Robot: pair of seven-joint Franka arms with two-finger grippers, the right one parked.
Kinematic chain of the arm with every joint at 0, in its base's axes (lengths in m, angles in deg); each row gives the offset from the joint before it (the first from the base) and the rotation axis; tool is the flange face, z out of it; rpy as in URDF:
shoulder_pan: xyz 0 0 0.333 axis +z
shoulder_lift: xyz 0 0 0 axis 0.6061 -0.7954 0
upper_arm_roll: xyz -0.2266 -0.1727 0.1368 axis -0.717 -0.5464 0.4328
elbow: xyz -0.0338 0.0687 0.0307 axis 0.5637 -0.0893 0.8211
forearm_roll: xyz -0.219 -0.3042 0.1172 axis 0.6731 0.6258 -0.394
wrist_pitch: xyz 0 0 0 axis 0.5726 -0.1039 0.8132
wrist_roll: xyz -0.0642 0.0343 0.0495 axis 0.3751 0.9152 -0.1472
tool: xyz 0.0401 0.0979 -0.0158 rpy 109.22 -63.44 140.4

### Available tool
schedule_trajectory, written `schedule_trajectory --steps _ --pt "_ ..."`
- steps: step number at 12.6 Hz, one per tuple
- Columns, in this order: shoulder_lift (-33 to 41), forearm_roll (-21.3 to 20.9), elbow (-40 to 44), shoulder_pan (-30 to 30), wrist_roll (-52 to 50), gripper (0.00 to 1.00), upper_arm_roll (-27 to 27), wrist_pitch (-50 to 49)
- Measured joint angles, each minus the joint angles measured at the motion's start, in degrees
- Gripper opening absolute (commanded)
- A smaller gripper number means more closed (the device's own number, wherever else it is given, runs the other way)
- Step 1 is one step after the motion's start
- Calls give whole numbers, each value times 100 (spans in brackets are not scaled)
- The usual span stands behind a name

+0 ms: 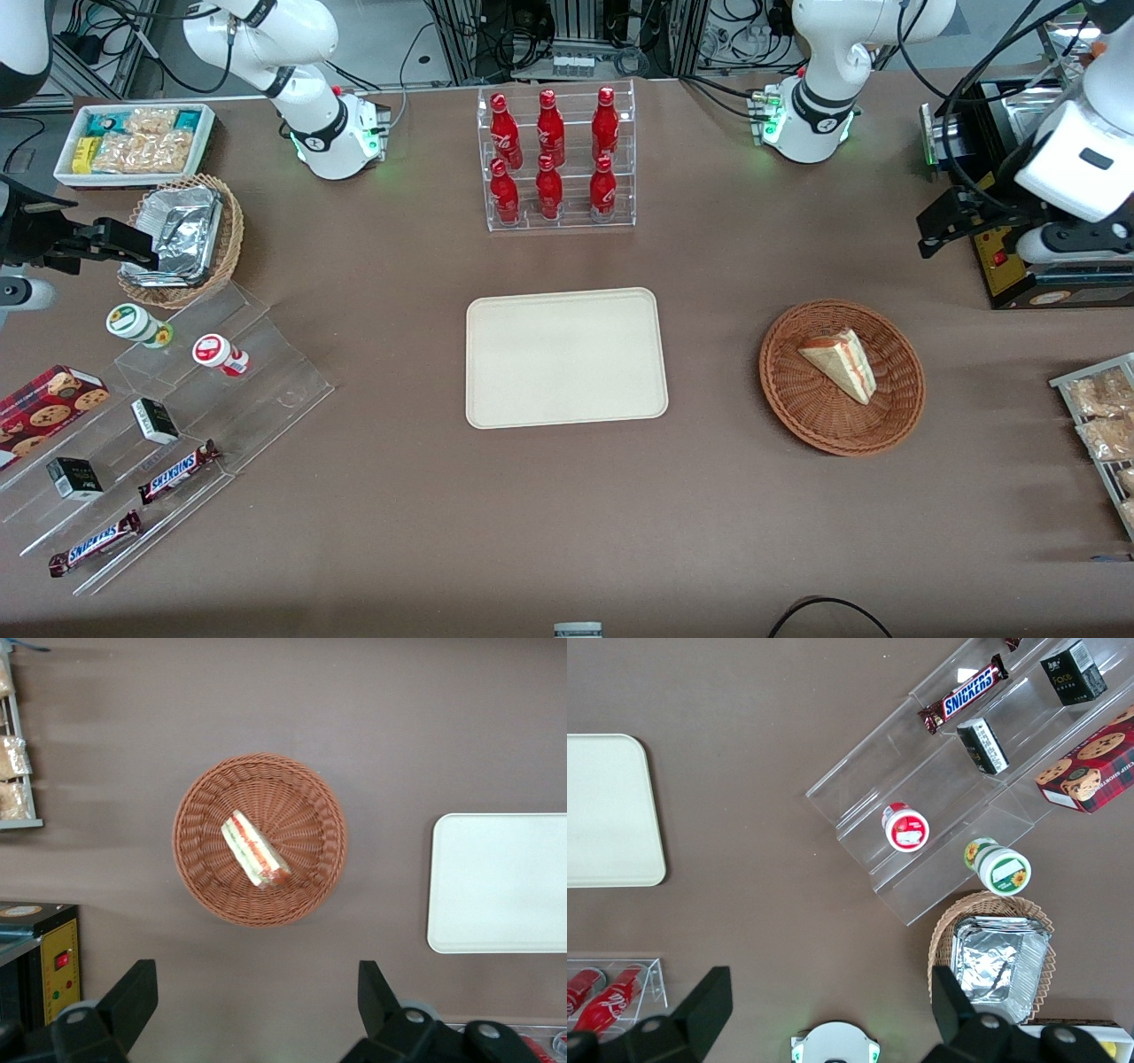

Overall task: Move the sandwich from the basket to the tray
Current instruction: 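Move the left gripper over the wrapped sandwich in the wicker basket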

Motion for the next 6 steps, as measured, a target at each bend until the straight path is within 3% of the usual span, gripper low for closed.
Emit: schedule_trajectory --steps 6 --pt "-29 0 -169 7 -2 100 63 -98"
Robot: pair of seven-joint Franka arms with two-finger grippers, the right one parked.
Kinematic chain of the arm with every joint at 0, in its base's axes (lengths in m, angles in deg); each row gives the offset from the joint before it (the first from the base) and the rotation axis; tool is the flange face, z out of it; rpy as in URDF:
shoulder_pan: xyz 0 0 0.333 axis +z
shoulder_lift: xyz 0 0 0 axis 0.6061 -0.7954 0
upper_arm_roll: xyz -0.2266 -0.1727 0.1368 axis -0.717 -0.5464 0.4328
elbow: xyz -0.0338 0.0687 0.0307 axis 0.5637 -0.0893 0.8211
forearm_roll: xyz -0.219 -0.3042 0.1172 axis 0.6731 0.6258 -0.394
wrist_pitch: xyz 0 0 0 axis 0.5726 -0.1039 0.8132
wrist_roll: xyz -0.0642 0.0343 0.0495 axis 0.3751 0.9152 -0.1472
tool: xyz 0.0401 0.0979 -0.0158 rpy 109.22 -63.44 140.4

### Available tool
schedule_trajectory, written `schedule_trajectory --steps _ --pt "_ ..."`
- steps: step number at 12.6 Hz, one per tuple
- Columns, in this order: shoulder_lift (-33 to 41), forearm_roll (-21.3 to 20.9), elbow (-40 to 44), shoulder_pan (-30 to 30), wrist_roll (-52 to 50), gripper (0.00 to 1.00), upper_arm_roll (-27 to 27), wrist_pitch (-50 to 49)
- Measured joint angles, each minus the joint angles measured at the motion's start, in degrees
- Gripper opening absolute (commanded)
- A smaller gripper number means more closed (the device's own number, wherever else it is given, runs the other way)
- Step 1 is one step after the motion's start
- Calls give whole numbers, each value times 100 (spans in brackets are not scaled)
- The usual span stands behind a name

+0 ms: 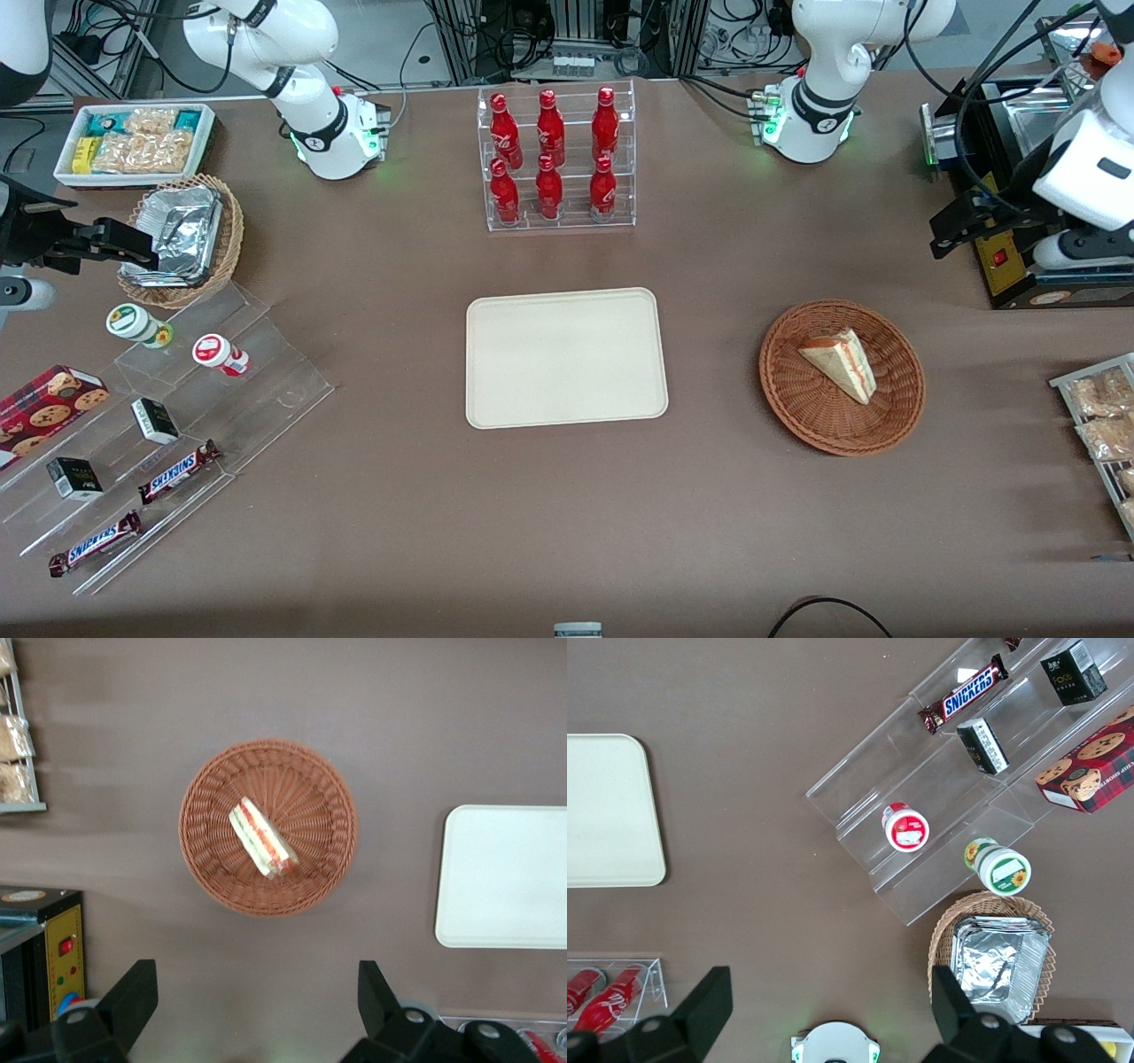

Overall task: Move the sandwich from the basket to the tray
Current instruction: 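Move the left gripper over the wrapped sandwich in the wicker basket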

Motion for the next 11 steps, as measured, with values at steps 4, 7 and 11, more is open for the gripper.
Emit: schedule_trajectory --steps 4,7,11 --pt "-13 0 -808 -2 -205 100 0 593" --pt "187 0 -1803 -16 -822 100 -17 1667" --pt "402 -1 -3157 -40 -1889 100 -192 3112"
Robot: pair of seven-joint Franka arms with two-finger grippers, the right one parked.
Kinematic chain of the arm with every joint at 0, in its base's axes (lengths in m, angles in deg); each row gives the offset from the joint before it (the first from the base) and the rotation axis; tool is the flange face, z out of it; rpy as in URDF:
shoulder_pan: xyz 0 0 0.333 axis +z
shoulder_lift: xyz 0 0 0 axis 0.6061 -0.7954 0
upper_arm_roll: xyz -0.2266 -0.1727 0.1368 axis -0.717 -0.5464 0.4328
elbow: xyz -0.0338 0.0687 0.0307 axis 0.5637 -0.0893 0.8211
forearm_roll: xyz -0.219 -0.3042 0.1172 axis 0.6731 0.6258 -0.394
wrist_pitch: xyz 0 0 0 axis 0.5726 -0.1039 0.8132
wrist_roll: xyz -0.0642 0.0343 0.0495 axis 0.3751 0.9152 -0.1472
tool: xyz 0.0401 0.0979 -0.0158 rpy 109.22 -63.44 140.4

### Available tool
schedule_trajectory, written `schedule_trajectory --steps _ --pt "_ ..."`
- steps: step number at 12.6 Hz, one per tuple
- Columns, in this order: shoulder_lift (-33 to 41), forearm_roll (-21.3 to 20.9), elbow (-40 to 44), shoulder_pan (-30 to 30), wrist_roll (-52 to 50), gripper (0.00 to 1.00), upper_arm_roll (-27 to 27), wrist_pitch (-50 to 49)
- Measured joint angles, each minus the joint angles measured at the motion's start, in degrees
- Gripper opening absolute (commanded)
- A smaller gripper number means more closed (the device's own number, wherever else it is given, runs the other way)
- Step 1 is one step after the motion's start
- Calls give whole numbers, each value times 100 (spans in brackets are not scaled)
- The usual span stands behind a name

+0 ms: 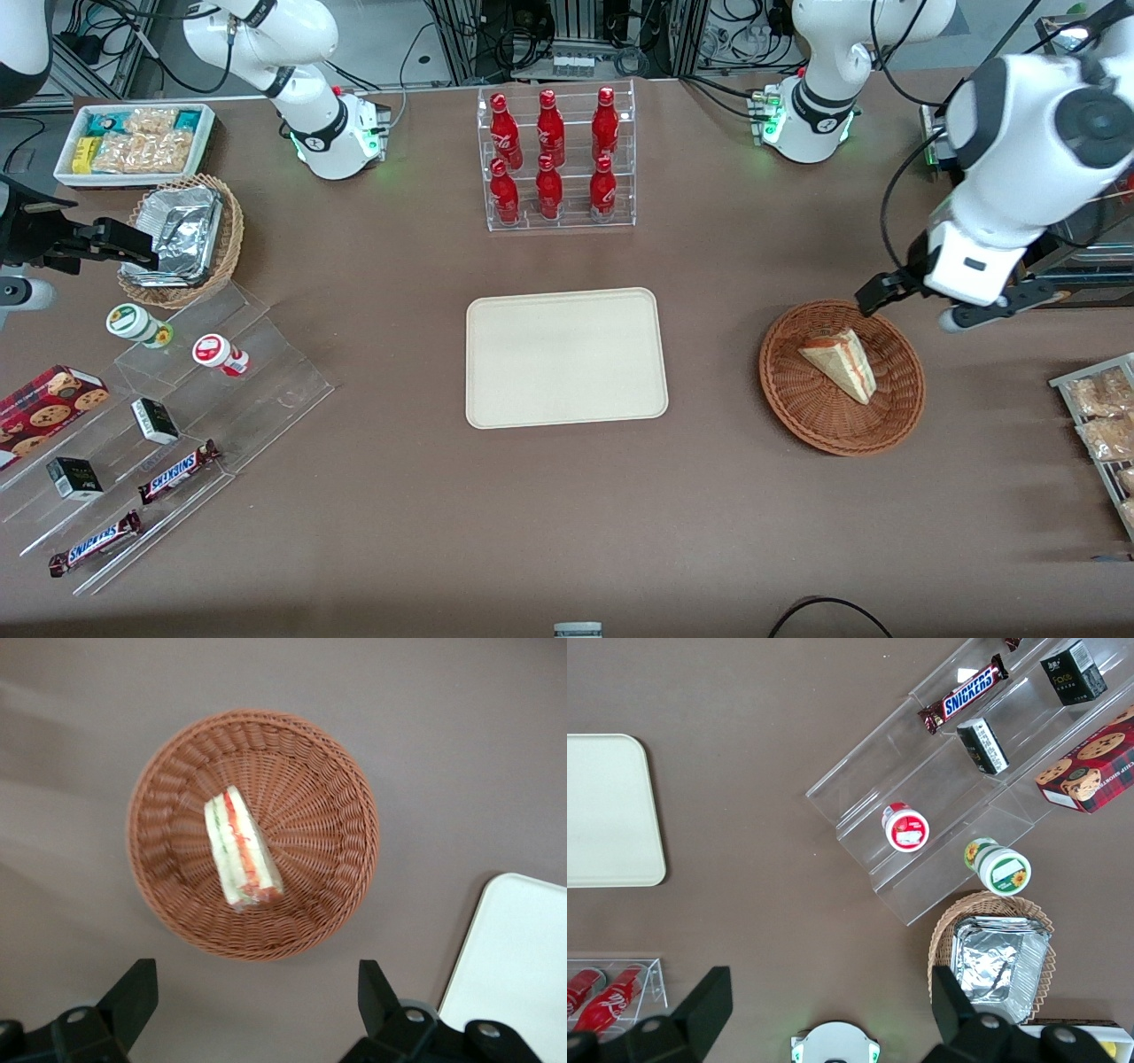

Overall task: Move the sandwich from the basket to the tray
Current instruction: 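Move the left gripper over the wrapped sandwich in the wicker basket, then lower the left gripper and close it on the sandwich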

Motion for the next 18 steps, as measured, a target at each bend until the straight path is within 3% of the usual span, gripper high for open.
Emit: schedule_trajectory --steps 4,13,18 --pt "-37 0 -782 3 -244 100 -24 724" --pt "-1217 -20 -896 321 -272 100 72 1997" --pt "-1513 -21 -895 328 -272 100 71 2181"
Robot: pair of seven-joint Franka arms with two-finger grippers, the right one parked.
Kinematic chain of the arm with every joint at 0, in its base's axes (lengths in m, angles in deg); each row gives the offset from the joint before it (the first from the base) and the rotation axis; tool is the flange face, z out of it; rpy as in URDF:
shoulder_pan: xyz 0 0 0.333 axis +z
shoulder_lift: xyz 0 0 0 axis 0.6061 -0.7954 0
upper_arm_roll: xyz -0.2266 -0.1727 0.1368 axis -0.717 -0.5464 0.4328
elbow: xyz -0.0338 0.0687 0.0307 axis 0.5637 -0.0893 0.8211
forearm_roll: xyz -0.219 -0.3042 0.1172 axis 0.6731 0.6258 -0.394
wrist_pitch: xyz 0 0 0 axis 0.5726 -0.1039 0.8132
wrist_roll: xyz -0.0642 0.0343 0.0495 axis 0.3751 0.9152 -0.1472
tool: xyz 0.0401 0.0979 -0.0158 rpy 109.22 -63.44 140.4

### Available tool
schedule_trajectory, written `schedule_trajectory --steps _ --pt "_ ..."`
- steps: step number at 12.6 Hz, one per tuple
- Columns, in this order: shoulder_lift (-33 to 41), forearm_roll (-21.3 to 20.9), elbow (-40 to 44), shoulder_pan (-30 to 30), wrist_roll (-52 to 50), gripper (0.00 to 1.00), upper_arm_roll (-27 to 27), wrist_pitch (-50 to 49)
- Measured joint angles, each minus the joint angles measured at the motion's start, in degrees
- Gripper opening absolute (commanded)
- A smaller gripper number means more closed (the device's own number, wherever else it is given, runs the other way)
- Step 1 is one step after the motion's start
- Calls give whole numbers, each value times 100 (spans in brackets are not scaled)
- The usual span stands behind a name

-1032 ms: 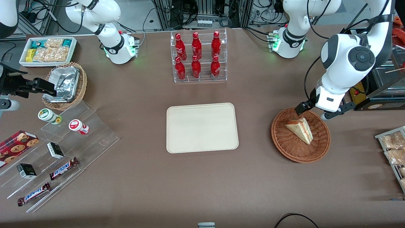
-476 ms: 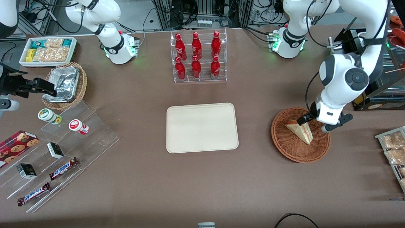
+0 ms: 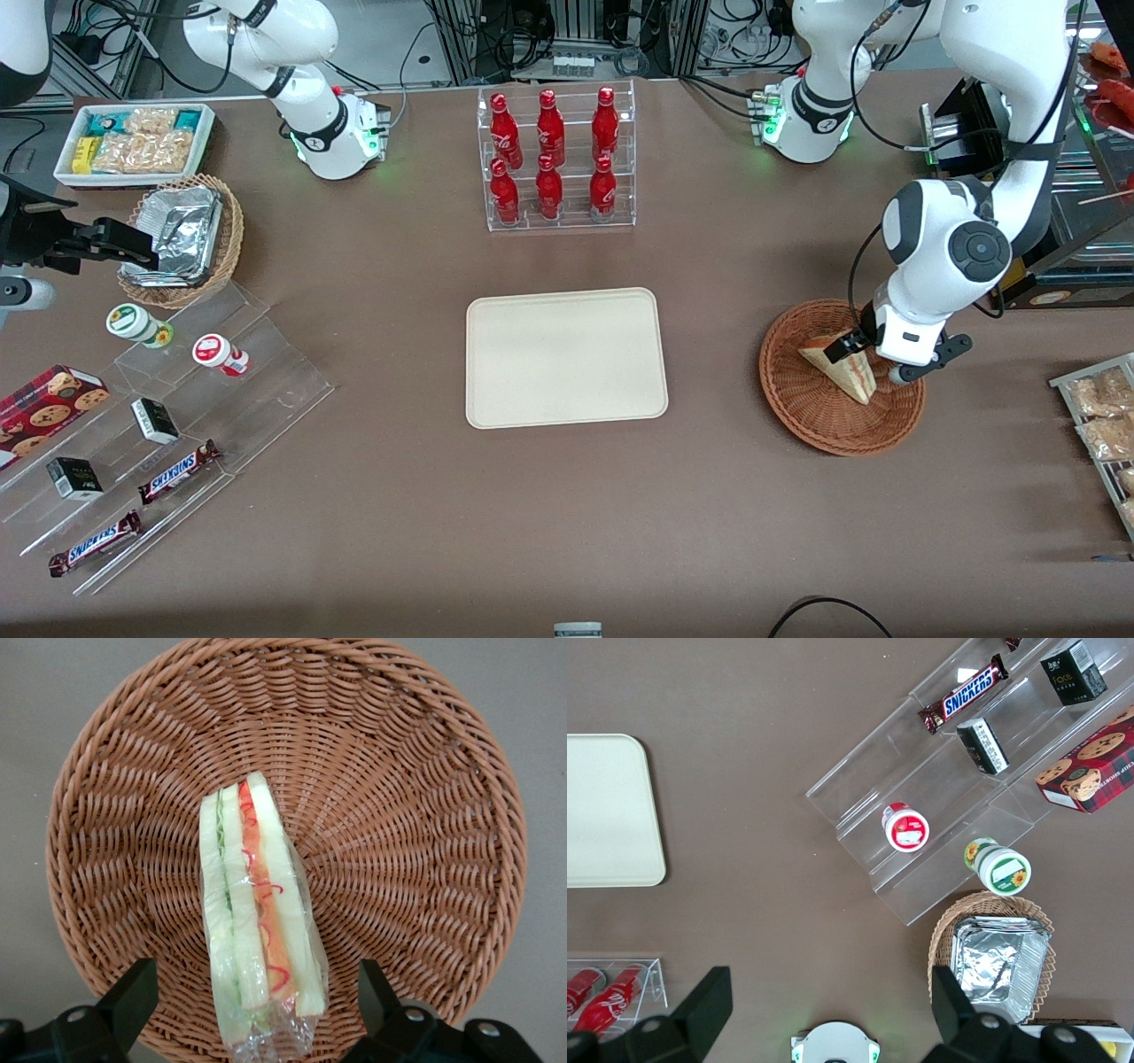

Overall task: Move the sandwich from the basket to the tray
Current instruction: 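Lower the left gripper and close it on the sandwich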

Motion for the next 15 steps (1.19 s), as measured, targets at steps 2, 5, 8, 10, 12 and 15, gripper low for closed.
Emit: schedule_trajectory --steps 2,5,8,10,12,15 --pt "-106 0 -6 0 0 98 -3 134" --pt "-252 0 -38 -1 0 48 -10 316" --pt "-268 -1 -38 -2 -23 0 -12 324" --pt "-265 -1 -38 -2 -24 0 -12 324" --pt "-240 -3 -28 -5 -24 0 -16 325" --pt "-20 -33 167 -5 -24 0 -16 -52"
